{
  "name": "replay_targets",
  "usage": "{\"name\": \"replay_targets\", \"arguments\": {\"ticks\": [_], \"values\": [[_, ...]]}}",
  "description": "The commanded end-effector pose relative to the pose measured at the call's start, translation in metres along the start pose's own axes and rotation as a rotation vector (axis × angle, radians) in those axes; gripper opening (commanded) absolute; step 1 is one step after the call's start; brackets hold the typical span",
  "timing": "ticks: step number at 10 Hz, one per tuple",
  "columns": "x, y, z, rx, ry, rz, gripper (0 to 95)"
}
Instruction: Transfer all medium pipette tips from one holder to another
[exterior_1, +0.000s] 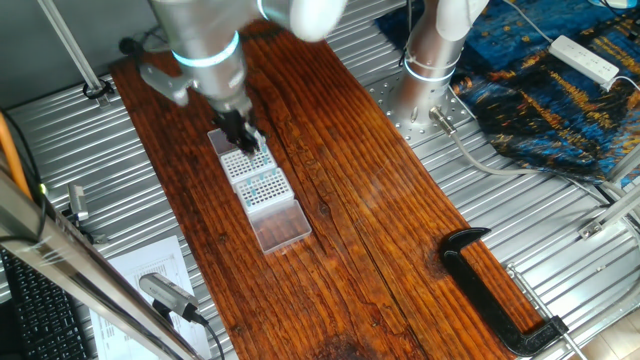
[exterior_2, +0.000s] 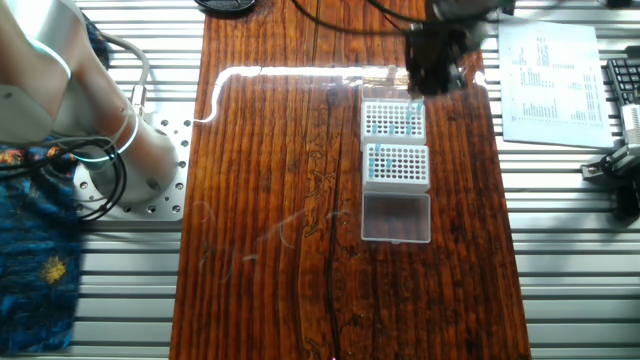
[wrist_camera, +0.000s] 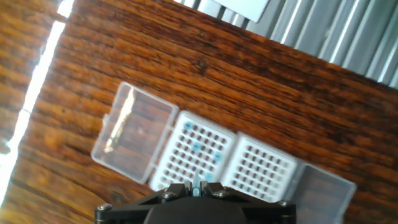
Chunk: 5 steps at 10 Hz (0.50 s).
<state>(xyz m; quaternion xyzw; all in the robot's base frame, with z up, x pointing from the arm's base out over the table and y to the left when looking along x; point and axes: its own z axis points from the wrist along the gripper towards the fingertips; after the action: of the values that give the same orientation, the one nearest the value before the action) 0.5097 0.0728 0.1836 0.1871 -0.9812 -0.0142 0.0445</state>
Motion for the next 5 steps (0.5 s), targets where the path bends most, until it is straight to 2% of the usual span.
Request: {"name": "replay_targets", "arguments": {"ticks": [1, 2, 5], "values": [[0.007, 0.003, 0.006, -0.007, -0.003, 0.011, 0.0], [0.017, 0.002, 0.012, -0.023, -0.015, 0.012, 0.0], [0.022, 0.002, 0.016, -0.023, -0.014, 0.010, 0.0]]}}
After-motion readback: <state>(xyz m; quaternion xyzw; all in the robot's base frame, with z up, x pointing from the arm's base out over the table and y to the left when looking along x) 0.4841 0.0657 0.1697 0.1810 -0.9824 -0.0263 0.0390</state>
